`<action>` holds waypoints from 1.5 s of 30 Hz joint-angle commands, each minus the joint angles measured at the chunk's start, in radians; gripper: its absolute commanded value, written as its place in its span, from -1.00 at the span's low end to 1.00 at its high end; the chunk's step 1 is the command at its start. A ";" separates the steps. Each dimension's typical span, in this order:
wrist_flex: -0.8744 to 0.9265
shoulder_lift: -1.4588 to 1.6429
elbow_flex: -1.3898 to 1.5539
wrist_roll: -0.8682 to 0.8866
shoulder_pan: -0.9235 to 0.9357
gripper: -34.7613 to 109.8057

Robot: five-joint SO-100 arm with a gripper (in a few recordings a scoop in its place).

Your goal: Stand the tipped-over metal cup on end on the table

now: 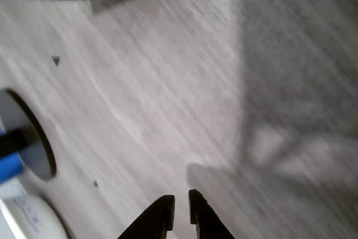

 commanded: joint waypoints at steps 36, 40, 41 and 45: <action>0.097 -1.588 -1.410 -0.727 0.630 -0.14; 0.112 -1.597 -1.407 -0.765 0.695 -0.09; 0.112 -1.611 -1.404 -0.776 0.704 -0.09; 0.080 -1.698 -1.402 -0.784 0.699 -0.09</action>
